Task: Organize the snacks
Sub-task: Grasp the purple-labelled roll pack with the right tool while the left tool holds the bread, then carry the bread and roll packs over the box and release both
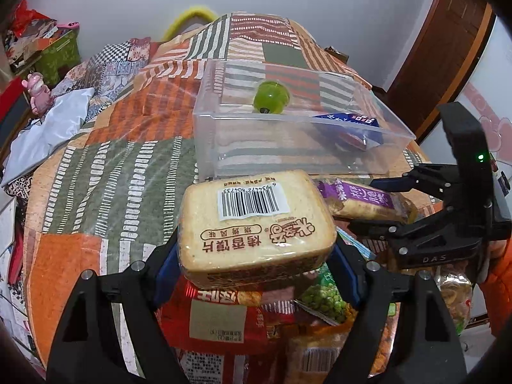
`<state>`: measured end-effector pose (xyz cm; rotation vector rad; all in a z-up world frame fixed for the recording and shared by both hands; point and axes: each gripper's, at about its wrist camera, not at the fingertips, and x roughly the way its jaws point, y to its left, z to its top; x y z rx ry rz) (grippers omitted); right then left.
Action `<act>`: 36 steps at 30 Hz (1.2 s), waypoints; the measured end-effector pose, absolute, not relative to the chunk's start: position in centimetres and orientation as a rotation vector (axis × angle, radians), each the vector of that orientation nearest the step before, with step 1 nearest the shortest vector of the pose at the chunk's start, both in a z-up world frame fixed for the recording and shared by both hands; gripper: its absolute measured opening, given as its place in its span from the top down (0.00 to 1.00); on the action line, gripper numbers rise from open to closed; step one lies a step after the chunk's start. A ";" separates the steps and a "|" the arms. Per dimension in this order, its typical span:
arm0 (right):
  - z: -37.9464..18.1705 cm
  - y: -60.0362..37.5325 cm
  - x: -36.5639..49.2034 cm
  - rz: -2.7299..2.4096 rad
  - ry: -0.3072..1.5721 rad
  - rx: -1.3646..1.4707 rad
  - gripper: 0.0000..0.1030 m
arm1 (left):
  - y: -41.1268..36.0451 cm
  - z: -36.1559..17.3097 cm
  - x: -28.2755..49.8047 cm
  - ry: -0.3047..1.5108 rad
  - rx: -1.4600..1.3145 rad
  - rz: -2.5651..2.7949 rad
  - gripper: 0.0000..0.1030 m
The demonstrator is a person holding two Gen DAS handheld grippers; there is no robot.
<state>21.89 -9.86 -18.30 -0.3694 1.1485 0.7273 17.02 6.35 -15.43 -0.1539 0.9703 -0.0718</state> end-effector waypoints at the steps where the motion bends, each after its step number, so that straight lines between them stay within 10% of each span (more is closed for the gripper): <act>1: -18.5 -9.8 21.9 0.736 1.156 -0.373 0.34 | 6.4 -15.6 17.2 0.973 -0.154 -0.070 0.22; 12: -17.3 -10.1 21.0 0.741 1.077 -0.381 0.52 | 6.1 -15.1 17.4 0.956 -0.150 -0.073 0.22; 36: -6.7 -12.9 21.9 0.639 0.774 -0.142 0.54 | 5.8 -8.1 20.3 0.781 -0.162 -0.054 0.22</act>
